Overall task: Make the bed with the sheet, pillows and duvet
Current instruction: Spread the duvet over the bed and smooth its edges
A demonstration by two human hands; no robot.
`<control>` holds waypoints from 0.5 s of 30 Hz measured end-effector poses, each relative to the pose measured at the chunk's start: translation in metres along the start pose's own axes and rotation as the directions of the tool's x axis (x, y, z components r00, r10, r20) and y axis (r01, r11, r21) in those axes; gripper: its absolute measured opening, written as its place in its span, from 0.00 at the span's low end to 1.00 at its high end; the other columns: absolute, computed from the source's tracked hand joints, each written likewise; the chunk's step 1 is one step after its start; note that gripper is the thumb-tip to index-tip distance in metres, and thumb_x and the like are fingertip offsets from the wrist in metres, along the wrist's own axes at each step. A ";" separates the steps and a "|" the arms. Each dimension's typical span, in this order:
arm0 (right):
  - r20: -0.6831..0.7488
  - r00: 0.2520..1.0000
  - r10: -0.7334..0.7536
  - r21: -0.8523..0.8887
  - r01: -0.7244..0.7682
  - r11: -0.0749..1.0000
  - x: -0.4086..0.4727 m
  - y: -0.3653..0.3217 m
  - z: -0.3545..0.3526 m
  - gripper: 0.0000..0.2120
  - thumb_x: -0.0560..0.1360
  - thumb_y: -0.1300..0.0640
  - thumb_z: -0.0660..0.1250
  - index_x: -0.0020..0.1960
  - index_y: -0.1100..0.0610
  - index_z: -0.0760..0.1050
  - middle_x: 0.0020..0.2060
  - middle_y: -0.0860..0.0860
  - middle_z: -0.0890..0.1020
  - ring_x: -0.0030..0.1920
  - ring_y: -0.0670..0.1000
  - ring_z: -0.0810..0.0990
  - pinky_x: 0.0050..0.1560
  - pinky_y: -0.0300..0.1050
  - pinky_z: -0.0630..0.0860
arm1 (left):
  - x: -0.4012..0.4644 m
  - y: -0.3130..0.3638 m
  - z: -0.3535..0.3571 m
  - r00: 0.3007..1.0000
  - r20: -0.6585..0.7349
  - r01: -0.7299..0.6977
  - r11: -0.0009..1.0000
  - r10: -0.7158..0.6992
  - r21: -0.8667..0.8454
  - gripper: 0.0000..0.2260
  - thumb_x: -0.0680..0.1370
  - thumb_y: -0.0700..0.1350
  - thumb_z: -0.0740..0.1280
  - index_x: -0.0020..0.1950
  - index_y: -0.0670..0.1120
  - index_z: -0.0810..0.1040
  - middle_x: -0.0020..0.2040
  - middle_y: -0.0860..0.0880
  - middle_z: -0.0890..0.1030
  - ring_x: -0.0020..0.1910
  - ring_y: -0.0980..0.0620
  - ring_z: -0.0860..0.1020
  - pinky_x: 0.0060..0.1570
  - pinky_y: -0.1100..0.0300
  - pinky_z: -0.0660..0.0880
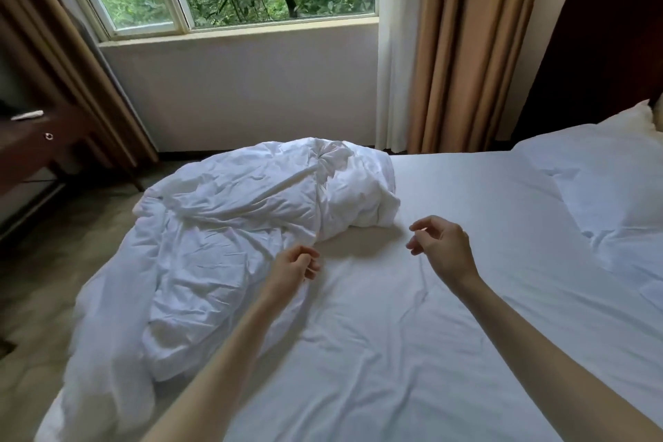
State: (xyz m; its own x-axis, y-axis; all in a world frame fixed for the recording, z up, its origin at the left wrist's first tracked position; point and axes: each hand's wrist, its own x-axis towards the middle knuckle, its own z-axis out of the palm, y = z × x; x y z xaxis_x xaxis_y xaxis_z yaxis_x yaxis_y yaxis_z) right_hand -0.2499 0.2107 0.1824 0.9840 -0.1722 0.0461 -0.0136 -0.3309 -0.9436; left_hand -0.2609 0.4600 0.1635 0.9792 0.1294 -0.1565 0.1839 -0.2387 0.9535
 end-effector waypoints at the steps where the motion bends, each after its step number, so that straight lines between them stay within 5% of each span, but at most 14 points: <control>1: 0.016 1.000 0.005 -0.004 -0.005 1.000 -0.002 -0.003 0.012 0.06 0.76 0.66 0.62 0.46 0.60 0.78 0.33 0.55 0.83 0.34 0.51 0.82 0.36 0.32 0.75 | -0.001 -0.005 -0.014 1.000 -0.009 0.017 1.000 -0.017 0.002 0.12 0.78 0.29 0.55 0.43 0.38 0.76 0.34 0.44 0.76 0.31 0.51 0.73 0.26 0.72 0.68; 10: 0.122 0.991 -0.046 -0.050 0.052 0.997 0.016 -0.019 0.078 0.06 0.74 0.66 0.64 0.45 0.59 0.79 0.34 0.54 0.84 0.37 0.52 0.82 0.42 0.41 0.77 | 0.011 -0.039 -0.076 0.981 -0.134 0.134 0.990 -0.139 -0.052 0.13 0.79 0.33 0.56 0.43 0.44 0.77 0.36 0.47 0.79 0.33 0.52 0.76 0.31 0.67 0.69; 15: 0.209 0.975 -0.071 -0.070 0.088 0.994 0.039 -0.027 0.113 0.07 0.75 0.66 0.64 0.49 0.57 0.77 0.34 0.53 0.83 0.32 0.46 0.81 0.35 0.31 0.73 | 0.018 -0.054 -0.099 0.966 -0.196 0.156 0.985 -0.167 -0.068 0.12 0.79 0.35 0.57 0.44 0.45 0.78 0.38 0.47 0.79 0.34 0.52 0.76 0.34 0.63 0.69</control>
State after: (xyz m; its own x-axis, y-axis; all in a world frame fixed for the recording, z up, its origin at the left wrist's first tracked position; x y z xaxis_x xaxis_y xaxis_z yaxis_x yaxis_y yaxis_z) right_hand -0.1915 0.3175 0.1728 0.9978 0.0500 0.0435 0.0602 -0.4088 -0.9106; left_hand -0.2621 0.5706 0.1349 0.8987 0.3534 -0.2597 0.3282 -0.1491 0.9328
